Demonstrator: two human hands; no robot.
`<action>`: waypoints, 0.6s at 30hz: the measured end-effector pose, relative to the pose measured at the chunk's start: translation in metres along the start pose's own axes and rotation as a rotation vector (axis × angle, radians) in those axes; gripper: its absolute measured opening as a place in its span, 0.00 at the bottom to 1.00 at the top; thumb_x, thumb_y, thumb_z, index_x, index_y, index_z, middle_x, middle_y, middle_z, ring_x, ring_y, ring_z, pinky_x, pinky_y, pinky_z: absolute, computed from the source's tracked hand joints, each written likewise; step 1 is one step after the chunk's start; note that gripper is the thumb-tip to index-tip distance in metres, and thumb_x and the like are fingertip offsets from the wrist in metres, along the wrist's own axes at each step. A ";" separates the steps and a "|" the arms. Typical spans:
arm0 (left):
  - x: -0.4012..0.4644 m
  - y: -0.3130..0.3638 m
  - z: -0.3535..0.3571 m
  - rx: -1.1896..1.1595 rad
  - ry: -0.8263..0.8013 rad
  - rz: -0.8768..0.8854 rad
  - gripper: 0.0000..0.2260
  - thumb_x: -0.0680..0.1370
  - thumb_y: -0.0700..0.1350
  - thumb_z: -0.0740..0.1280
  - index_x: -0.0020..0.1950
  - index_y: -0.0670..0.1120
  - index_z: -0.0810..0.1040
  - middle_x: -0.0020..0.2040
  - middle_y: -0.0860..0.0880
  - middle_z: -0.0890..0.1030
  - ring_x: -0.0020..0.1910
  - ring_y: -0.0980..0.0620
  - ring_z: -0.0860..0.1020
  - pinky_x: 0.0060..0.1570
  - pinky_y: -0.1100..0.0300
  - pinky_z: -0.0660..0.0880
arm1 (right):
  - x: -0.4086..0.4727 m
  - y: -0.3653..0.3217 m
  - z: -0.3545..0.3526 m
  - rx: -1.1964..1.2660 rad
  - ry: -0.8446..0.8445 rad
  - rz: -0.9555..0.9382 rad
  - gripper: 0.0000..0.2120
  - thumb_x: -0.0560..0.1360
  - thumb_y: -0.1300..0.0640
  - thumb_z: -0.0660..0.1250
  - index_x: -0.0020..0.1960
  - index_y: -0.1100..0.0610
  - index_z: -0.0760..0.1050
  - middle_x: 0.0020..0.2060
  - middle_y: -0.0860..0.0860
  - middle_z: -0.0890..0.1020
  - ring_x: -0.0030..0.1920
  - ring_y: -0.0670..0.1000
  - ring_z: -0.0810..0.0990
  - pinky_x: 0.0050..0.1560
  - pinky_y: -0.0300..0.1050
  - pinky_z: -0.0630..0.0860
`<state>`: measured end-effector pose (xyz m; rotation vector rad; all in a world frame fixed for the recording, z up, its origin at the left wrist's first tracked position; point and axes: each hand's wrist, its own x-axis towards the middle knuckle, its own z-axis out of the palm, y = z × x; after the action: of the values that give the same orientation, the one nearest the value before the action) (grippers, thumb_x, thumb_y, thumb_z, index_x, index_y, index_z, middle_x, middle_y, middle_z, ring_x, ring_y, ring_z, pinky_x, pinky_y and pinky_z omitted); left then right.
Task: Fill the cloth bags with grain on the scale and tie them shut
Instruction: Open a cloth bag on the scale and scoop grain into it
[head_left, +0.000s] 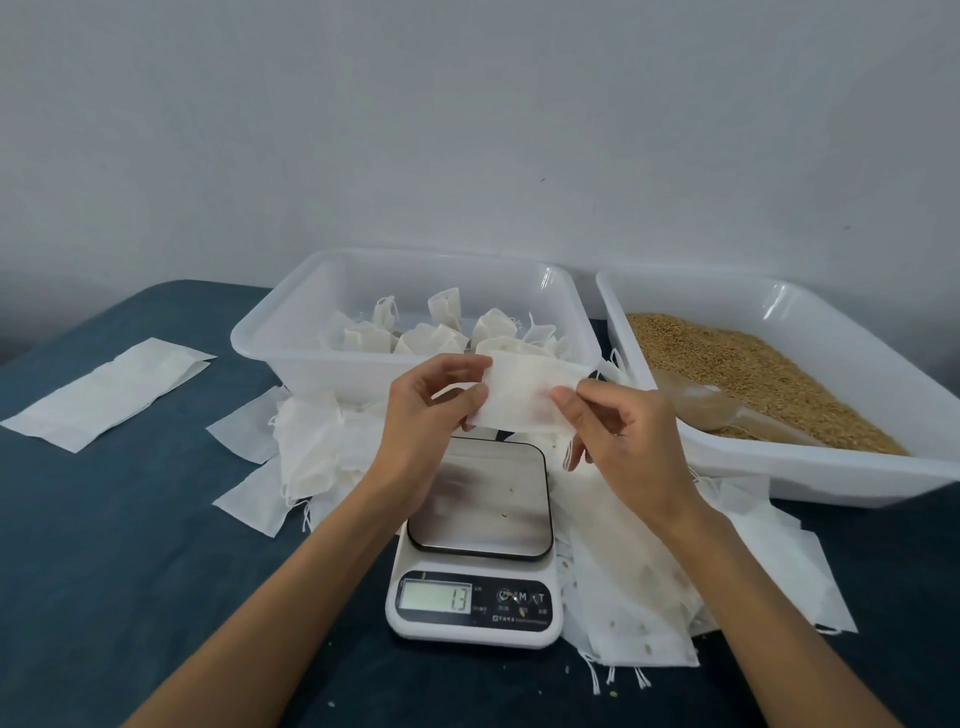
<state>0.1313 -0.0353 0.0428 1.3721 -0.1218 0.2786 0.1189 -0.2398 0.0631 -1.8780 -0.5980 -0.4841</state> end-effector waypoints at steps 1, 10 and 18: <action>0.000 0.001 0.000 -0.004 0.007 -0.004 0.12 0.79 0.30 0.69 0.53 0.45 0.86 0.48 0.49 0.85 0.39 0.51 0.77 0.35 0.64 0.74 | 0.000 0.001 0.000 0.003 0.005 0.010 0.19 0.81 0.52 0.68 0.34 0.58 0.73 0.23 0.51 0.70 0.24 0.50 0.81 0.26 0.46 0.72; -0.002 0.001 -0.001 0.023 0.009 -0.040 0.07 0.79 0.36 0.72 0.55 0.45 0.86 0.44 0.46 0.84 0.39 0.54 0.77 0.39 0.65 0.76 | -0.001 -0.003 0.001 -0.007 0.009 0.002 0.20 0.81 0.54 0.68 0.32 0.57 0.71 0.23 0.51 0.68 0.24 0.53 0.80 0.25 0.51 0.71; 0.001 0.001 -0.003 0.014 0.003 -0.053 0.09 0.79 0.36 0.72 0.57 0.47 0.86 0.41 0.45 0.80 0.36 0.52 0.75 0.40 0.64 0.76 | -0.003 0.000 0.001 -0.030 -0.050 0.026 0.23 0.81 0.49 0.66 0.32 0.58 0.66 0.23 0.56 0.68 0.26 0.49 0.83 0.24 0.48 0.69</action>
<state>0.1315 -0.0324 0.0433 1.3866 -0.0812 0.2372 0.1167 -0.2398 0.0613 -1.9287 -0.6012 -0.4323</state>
